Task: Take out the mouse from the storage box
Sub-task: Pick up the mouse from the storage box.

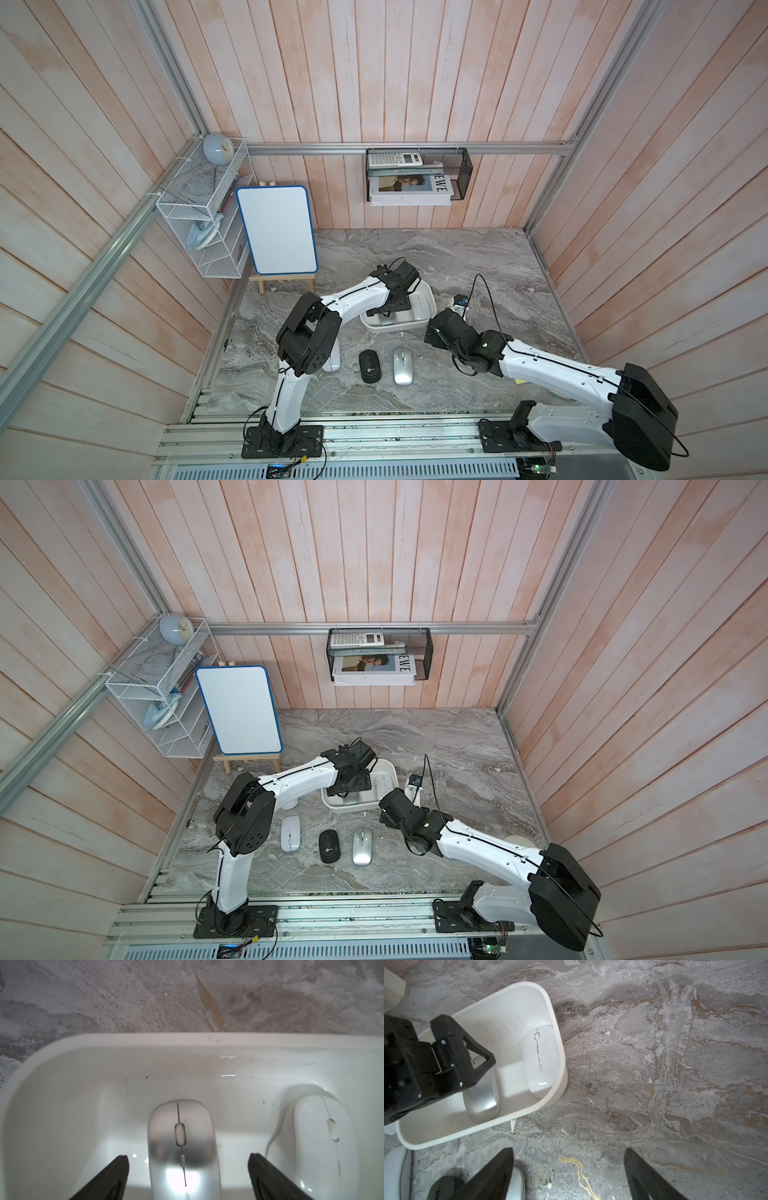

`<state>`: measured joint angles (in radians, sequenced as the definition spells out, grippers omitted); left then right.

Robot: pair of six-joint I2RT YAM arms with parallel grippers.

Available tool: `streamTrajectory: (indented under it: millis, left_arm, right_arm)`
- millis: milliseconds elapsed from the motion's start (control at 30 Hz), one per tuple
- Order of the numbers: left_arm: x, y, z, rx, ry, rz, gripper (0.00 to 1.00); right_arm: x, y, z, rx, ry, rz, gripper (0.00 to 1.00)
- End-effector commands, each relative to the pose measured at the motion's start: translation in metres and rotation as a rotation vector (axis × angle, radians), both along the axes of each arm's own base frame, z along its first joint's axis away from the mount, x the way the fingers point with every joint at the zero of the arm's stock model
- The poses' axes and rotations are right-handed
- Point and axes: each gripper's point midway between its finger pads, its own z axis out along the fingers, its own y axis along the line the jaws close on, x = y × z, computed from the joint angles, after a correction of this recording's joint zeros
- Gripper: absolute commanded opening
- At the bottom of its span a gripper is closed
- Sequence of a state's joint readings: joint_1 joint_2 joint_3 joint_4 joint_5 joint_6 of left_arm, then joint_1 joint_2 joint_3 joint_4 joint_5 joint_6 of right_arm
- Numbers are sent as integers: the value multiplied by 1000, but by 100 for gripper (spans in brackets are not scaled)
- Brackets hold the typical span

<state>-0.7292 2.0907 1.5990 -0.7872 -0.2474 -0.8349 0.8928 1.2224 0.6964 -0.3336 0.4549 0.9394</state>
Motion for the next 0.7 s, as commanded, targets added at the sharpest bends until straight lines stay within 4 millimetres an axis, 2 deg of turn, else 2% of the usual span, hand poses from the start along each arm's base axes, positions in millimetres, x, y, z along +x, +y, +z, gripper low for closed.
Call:
streamTrajectory:
  millis: [0, 200, 367, 667]
  left_arm:
    - [-3, 1, -22, -3, 41, 18, 97]
    - [-4, 3, -35, 5, 67, 28, 94]
    - [-5, 6, -44, 7, 84, 39, 83]
    - [0, 8, -46, -19, 59, 71, 66]
  right_arm:
    - [4, -5, 10, -10, -17, -13, 93]
    - [4, -6, 11, -10, -21, -8, 93]
    - [2, -7, 7, -8, -17, -4, 93]
    - [-4, -21, 6, -7, -21, -23, 92]
